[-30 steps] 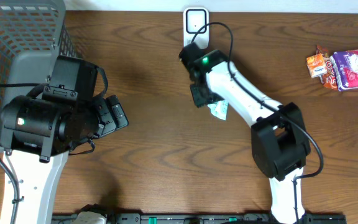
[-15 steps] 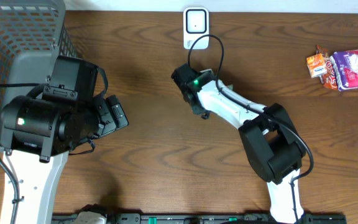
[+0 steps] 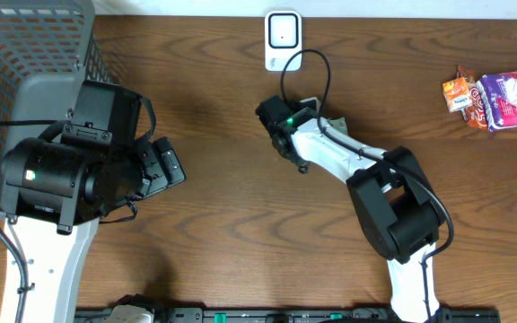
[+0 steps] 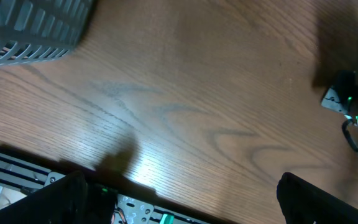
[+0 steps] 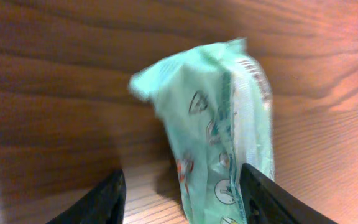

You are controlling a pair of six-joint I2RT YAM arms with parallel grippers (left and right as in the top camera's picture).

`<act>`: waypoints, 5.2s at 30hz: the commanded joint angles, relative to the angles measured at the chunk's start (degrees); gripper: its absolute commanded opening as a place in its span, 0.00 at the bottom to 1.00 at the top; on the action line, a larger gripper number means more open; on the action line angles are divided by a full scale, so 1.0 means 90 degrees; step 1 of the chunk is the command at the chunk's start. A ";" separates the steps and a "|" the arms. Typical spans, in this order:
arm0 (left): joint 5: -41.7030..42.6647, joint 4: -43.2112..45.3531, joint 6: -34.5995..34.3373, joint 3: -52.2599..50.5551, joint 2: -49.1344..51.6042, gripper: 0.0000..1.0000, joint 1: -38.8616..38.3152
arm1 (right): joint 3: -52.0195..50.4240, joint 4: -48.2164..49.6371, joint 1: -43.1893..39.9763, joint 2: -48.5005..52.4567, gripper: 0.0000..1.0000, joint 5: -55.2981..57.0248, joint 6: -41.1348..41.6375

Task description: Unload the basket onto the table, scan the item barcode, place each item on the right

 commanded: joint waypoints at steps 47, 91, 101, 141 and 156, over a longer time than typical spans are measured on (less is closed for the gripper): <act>-0.0078 -0.0012 -0.0036 0.0007 0.0017 0.98 0.0027 | 0.1773 -0.1054 -0.1712 0.0036 0.11 -0.6261 -0.2011; -0.0078 -0.0012 -0.0036 0.0007 0.0017 0.98 0.0027 | 0.2336 -0.2387 -0.1960 -0.0039 0.52 -0.5253 -0.1778; -0.0078 -0.0012 -0.0036 0.0007 0.0017 0.98 0.0027 | 0.2072 -0.1994 -0.0952 -0.0039 0.52 -0.3973 -0.0906; -0.0078 -0.0012 -0.0034 0.0007 0.0017 0.98 0.0027 | 0.2263 0.2982 -0.0991 0.0061 0.01 -0.3616 -0.0687; -0.0078 -0.0012 -0.0036 0.0007 0.0017 0.98 0.0027 | 0.2263 0.4687 -0.1377 0.0835 0.01 -0.3070 -0.0678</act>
